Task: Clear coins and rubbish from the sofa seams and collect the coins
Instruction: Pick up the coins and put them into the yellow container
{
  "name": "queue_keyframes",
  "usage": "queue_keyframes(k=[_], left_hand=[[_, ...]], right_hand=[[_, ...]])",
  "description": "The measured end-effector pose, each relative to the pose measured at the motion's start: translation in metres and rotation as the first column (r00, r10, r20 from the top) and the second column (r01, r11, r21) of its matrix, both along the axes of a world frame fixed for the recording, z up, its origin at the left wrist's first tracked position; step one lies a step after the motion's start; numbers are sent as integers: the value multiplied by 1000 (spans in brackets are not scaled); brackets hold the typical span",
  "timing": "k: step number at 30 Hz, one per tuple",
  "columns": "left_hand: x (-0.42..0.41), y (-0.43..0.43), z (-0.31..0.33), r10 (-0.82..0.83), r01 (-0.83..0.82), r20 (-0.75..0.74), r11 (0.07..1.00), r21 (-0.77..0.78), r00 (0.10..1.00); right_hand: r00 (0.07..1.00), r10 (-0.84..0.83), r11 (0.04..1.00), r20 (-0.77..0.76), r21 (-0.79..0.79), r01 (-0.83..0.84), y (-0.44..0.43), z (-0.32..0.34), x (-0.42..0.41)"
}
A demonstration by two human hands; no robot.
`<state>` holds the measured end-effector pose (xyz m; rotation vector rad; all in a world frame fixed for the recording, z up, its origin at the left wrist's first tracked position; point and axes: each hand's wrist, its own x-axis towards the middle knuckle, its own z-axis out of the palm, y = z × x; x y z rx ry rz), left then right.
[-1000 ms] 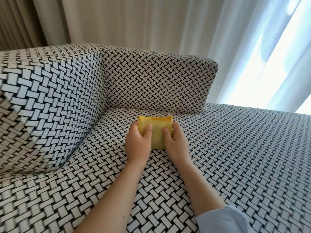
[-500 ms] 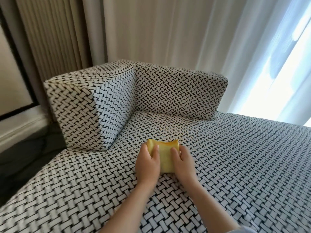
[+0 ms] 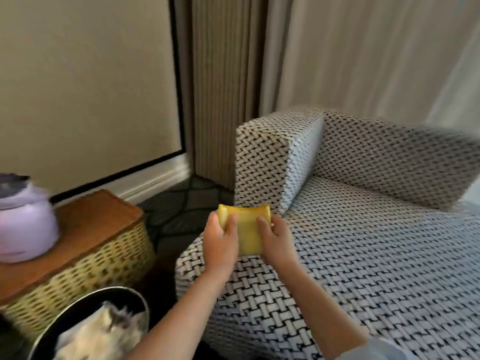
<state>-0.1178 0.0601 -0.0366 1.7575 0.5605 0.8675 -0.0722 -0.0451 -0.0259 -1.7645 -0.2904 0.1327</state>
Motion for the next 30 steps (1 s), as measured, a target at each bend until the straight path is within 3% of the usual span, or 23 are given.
queue_keyframes(k=[9, 15, 25, 30], left_hand=[[-65, 138, 16, 190, -180, -112, 979, 95, 975], [-81, 218, 2, 228, -185, -400, 972, 143, 888], [-42, 319, -57, 332, -369, -300, 926, -74, 894], [-29, 339, -85, 356, -387, -370, 922, -8, 858]], right_hand=[[952, 304, 952, -37, -14, -304, 146, 10, -26], [869, 472, 873, -148, -61, -485, 231, -3, -14], [765, 578, 772, -284, -114, -626, 342, -49, 34], [749, 599, 747, -283, -140, -650, 369, -81, 53]])
